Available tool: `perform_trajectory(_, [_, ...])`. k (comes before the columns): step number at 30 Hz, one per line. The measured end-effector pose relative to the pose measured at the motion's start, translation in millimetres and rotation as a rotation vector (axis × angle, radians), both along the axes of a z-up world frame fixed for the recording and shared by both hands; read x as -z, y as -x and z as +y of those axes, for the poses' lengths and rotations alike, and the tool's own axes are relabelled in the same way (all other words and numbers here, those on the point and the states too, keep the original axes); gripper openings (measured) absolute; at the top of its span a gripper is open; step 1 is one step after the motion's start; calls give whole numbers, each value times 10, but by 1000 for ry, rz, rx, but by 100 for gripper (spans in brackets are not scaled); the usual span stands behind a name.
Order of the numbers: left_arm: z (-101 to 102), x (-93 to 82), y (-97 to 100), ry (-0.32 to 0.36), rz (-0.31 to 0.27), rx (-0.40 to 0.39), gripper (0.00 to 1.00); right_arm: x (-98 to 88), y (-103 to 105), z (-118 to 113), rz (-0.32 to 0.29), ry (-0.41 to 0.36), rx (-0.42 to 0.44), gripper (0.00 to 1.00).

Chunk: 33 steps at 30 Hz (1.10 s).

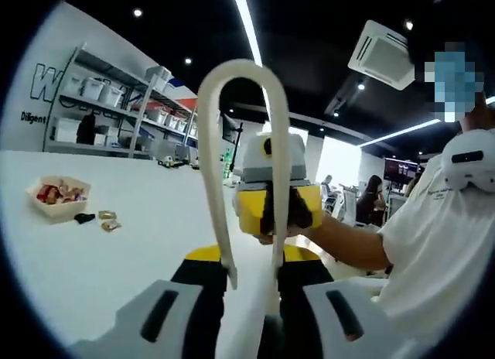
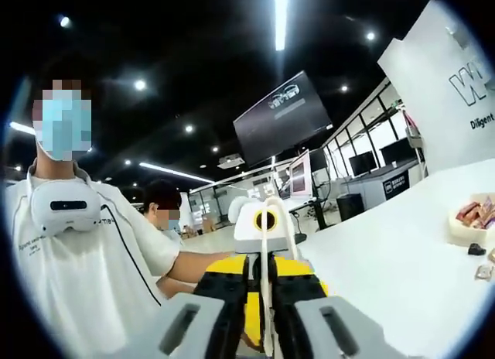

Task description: Place the target food into the container with the food tongs after gripping and lifting it, then release it inside without dropping or visibly crushing the food.

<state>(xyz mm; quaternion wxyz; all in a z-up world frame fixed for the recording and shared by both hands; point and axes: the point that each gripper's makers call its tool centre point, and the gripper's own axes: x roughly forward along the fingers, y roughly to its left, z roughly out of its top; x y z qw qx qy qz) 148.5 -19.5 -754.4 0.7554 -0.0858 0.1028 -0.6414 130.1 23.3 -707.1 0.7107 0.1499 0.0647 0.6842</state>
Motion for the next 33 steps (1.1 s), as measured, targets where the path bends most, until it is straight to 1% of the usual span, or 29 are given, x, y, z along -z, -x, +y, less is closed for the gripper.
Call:
perform_trajectory(2, [60, -14, -54, -5, -34, -26, 25, 9, -45, -75, -3, 4, 31, 20])
perform_trajectory(3, [78, -31, -69, 2, -36, -36, 25, 26, -87, -137, -21, 15, 61, 20])
perform_trajectory(4, [100, -45, -76, 8, -21, -36, 25, 33, -99, -175, -29, 17, 75, 19])
perform_trajectory(5, [108, -48, -85, 8, -24, -41, 25, 39, -105, -209, -32, 18, 83, 20])
perform_trajectory(6, [138, -57, -124, 8, -45, -65, 26, 66, -123, -252, -33, 29, 103, 21])
perform_trajectory(8, [157, -58, -138, 12, -46, -71, 26, 106, -158, -294, -39, 45, 131, 21])
perform_trajectory(10, [201, -93, -199, 35, -60, -107, 26, 211, -166, -349, -38, 75, 162, 21])
perform_trajectory(12, [230, -122, -249, 51, -69, -135, 26, 289, -155, -366, -43, 95, 174, 19])
perform_trajectory(14, [255, -152, -285, 73, -50, -148, 25, 388, -148, -374, -30, 113, 188, 18])
perform_trajectory(15, [268, -166, -313, 78, -54, -155, 25, 445, -146, -380, -27, 125, 198, 18])
perform_trajectory(16, [284, -183, -364, 82, -71, -181, 25, 482, -150, -385, -25, 131, 206, 18])
perform_trajectory(18, [302, -184, -415, 76, -66, -192, 25, 573, -156, -402, -18, 151, 226, 18])
perform_trajectory(19, [324, -193, -479, 78, -64, -213, 25, 629, -180, -424, -7, 167, 249, 18])
perform_trajectory(21, [339, -182, -538, 65, -63, -225, 26, 668, -196, -452, -3, 184, 278, 20])
perform_trajectory(23, [370, -170, -625, 50, -73, -254, 26, 642, -191, -468, -2, 172, 291, 23])
perform_trajectory(24, [399, -143, -698, 31, -83, -282, 26, 648, -213, -485, 5, 179, 311, 24])
perform_trajectory(25, [428, -109, -776, 14, -78, -311, 26, 677, -240, -507, 6, 200, 335, 27])
perform_trajectory(26, [441, -93, -821, 11, -70, -321, 26, 691, -256, -518, 7, 210, 348, 29])
perform_trajectory(27, [453, -76, -866, 7, -62, -332, 26, 759, -333, -568, -19, 259, 402, 32])
perform_trajectory(28, [462, -56, -897, 0, -54, -342, 26, 806, -359, -592, -37, 293, 428, 36])
perform_trajectory(31, [488, -13, -1003, -19, -61, -371, 26, 930, -435, -663, -55, 360, 483, 45])
perform_trajectory(33, [509, 1, -1081, -22, -57, -390, 26, 1005, -468, -715, -72, 403, 514, 48])
